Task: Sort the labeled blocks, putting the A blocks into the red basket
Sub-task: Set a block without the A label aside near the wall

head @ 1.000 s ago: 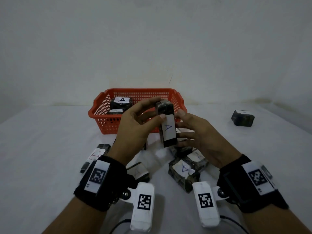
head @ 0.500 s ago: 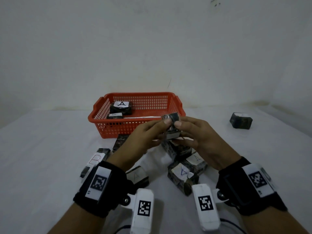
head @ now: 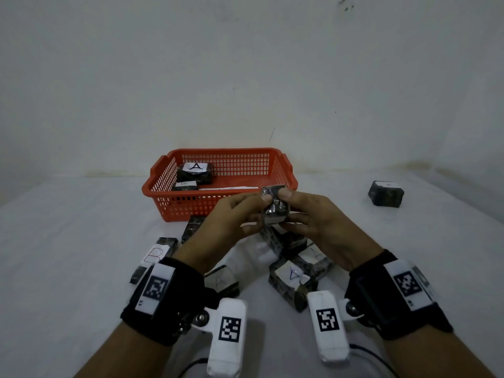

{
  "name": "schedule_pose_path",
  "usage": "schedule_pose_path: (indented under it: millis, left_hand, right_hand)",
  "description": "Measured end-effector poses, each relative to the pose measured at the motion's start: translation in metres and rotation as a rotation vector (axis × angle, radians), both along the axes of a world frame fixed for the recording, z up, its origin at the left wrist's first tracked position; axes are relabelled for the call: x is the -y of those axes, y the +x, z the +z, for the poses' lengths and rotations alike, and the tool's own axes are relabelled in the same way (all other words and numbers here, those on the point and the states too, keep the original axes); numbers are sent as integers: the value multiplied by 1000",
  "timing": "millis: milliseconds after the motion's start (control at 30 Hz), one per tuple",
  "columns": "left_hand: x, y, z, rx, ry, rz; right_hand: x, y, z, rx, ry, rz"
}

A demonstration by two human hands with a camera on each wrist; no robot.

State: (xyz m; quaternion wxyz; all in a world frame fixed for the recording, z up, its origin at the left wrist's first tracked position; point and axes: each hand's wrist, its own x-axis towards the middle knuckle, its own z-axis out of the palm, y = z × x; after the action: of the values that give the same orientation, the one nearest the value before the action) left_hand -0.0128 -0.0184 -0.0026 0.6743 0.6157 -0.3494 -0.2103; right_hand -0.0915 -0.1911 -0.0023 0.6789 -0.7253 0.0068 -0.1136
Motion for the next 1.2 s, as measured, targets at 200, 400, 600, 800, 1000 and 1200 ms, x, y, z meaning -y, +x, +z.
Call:
schedule_pose_path:
  millis: [200, 400, 600, 800, 1000, 1200]
  left_hand:
    - [2, -1, 0, -80, 2, 20]
    - [4, 1, 8, -406, -128, 27]
    - [33, -11, 24, -579, -135, -100]
    - [111, -31, 26, -335, -11, 98]
    - [206, -55, 14, -230, 26, 75]
    - [293, -65, 9, -328, 93, 8]
  right_hand:
    - [1, 1, -1, 2, -15, -16]
    - [21, -4, 4, -42, 35, -20]
    - [52, -31, 11, -87, 23, -166]
    - [112, -85, 20, -97, 174, -338]
    - [188, -130, 19, -28, 244, -495]
    - [256, -154, 17, -105, 321, -572]
